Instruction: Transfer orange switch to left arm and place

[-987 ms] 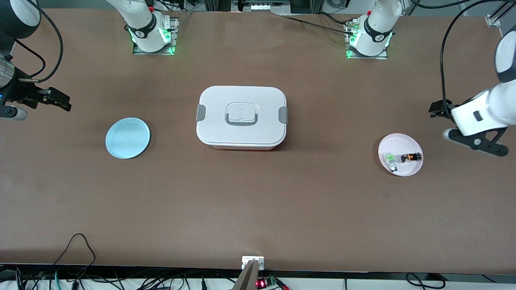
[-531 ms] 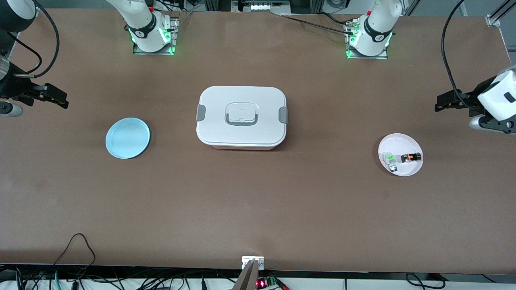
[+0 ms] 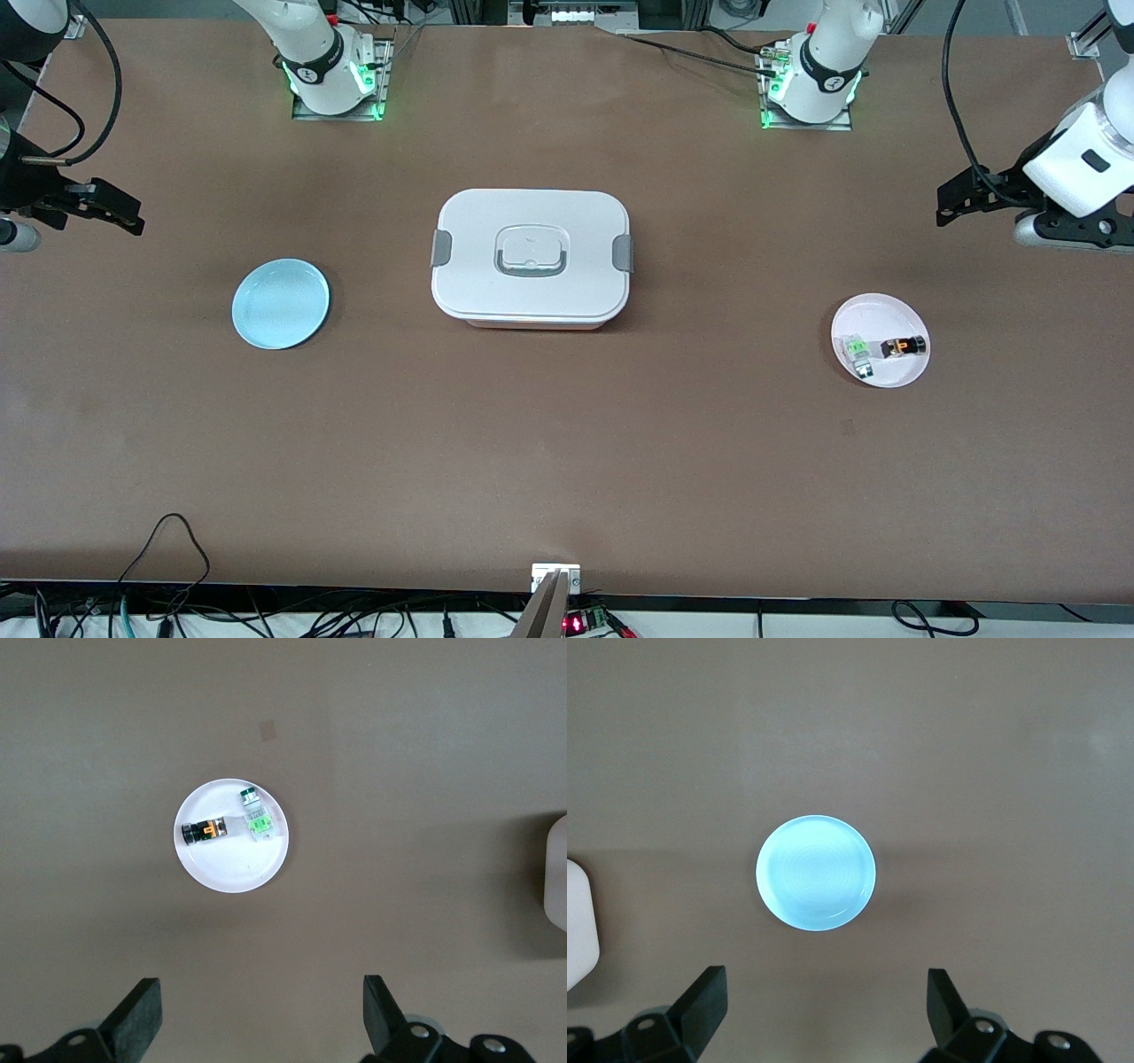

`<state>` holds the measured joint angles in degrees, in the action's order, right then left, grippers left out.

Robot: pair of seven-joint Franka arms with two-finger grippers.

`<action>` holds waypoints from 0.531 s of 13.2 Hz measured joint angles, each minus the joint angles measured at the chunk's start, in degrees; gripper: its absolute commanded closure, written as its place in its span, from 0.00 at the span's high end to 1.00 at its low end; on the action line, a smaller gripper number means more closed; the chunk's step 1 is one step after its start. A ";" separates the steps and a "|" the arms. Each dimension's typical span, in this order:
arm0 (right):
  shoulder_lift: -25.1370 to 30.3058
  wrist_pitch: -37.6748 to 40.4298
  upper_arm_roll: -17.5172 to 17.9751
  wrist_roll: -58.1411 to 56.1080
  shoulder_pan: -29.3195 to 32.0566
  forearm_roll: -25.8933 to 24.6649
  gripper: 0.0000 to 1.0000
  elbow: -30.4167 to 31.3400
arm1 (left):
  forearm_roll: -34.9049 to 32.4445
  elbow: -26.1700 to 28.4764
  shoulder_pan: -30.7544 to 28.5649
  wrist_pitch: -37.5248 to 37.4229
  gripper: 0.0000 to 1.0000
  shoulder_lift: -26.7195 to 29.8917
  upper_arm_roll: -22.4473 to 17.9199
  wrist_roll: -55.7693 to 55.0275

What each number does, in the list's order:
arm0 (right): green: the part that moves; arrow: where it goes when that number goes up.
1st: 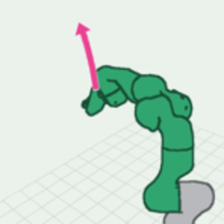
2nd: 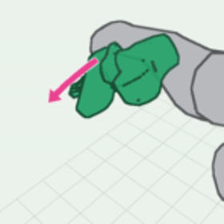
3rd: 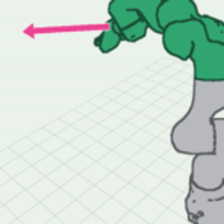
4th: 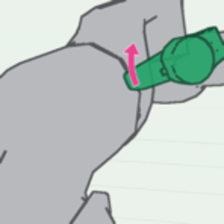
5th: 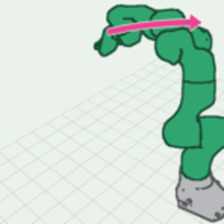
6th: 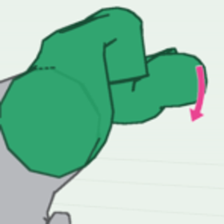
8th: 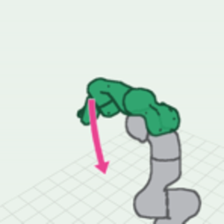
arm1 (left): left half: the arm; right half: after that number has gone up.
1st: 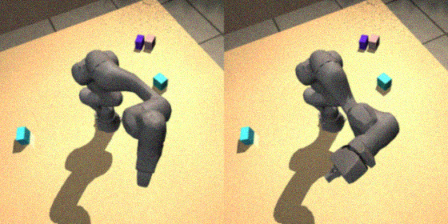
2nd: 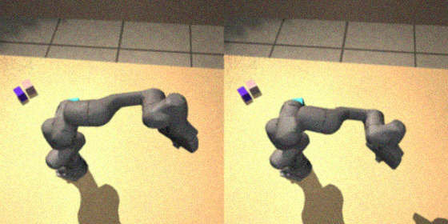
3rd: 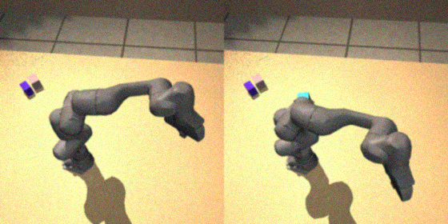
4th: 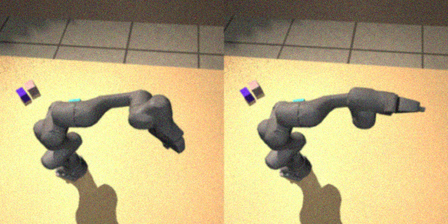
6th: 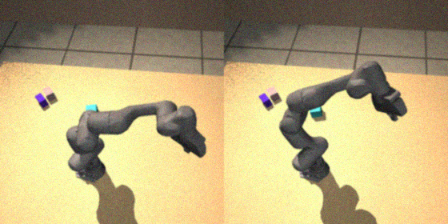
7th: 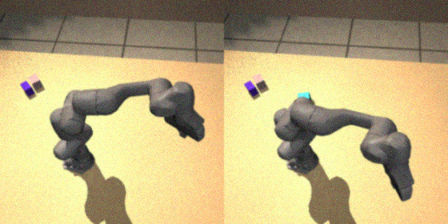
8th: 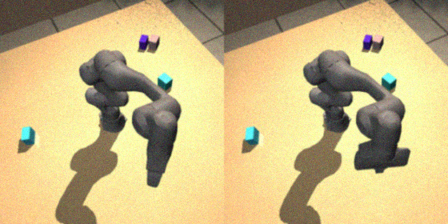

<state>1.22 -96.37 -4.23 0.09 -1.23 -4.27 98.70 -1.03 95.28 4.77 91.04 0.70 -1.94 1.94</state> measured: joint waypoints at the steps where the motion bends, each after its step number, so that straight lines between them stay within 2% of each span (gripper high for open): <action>1: 0.00 0.11 -0.07 0.00 0.01 0.00 1.00 -0.12 | -0.01 0.79 0.01 0.48 1.00 0.39 0.00 0.06; 7: 0.09 1.23 -0.10 0.00 0.03 0.17 1.00 -0.20 | -0.03 3.11 -0.52 0.81 1.00 2.43 0.33 0.10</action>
<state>1.32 -95.13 -4.33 0.09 -1.20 -4.10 98.50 -1.06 98.39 4.25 91.85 3.13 -1.61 2.04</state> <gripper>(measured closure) 0.000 0.000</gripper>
